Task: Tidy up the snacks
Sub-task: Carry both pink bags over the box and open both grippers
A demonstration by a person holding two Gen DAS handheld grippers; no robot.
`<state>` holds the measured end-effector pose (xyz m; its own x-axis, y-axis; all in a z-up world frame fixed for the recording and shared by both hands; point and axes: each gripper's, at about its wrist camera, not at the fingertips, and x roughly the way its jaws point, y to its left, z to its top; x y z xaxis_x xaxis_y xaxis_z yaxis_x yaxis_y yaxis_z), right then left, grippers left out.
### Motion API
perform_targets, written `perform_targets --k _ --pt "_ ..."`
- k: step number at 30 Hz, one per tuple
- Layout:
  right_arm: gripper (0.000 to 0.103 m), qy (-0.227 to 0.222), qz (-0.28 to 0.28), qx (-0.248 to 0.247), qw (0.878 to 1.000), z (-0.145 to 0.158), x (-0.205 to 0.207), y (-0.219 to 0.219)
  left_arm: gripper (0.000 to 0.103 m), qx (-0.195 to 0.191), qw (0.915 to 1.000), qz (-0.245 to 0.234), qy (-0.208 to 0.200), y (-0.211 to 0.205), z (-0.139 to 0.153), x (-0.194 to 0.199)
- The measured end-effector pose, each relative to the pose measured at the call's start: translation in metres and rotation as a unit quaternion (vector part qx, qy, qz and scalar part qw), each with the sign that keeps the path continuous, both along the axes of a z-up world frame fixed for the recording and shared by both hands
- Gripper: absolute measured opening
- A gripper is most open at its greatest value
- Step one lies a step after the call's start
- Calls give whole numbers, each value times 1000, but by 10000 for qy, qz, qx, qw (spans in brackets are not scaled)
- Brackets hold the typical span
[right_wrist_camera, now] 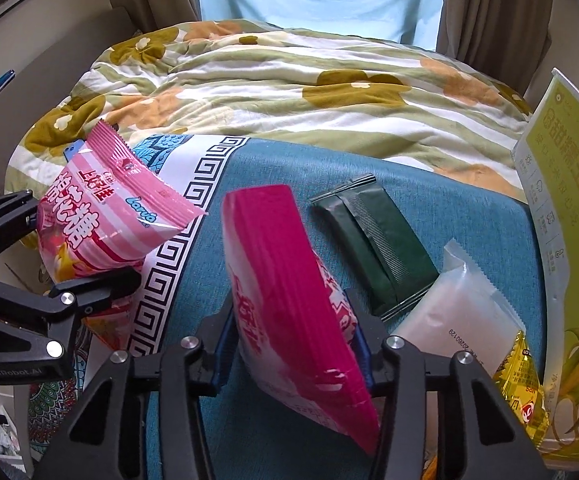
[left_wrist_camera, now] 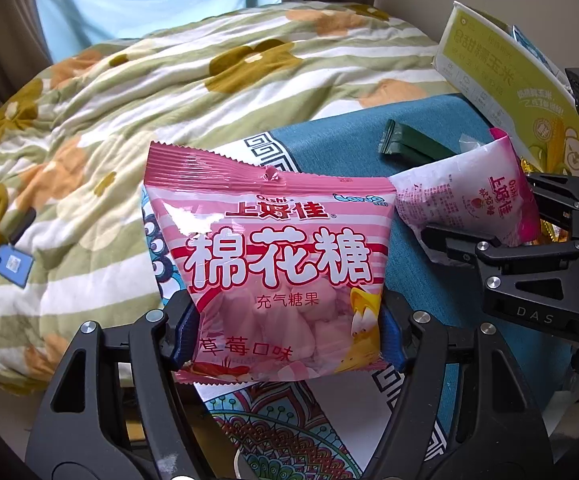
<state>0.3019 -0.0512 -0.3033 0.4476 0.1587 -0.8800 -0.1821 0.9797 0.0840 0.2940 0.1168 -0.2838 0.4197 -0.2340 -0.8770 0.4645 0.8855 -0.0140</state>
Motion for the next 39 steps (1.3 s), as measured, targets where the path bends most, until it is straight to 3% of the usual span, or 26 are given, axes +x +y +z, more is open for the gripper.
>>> perform_targets --k 6,14,25,32,39 --pt "42 -124 -31 215 9997 26 -15 0 68 -130 9995 74 -270 -3 40 -9" --pt "42 -498 -159 374 9979 96 -42 -15 68 -506 9958 139 -745 -31 125 -23" --pt "42 -1322 -556 477 9885 193 -60 -121 68 -806 9853 365 -1459 -123 213 -44" --pt "42 -1592 -485 427 9851 224 -55 -213 68 -980 9820 452 -1549 -219 231 -39" --pt "42 -1641 -544 344 9843 231 -38 -299 68 -960 9846 624 -1322 -309 215 -9"
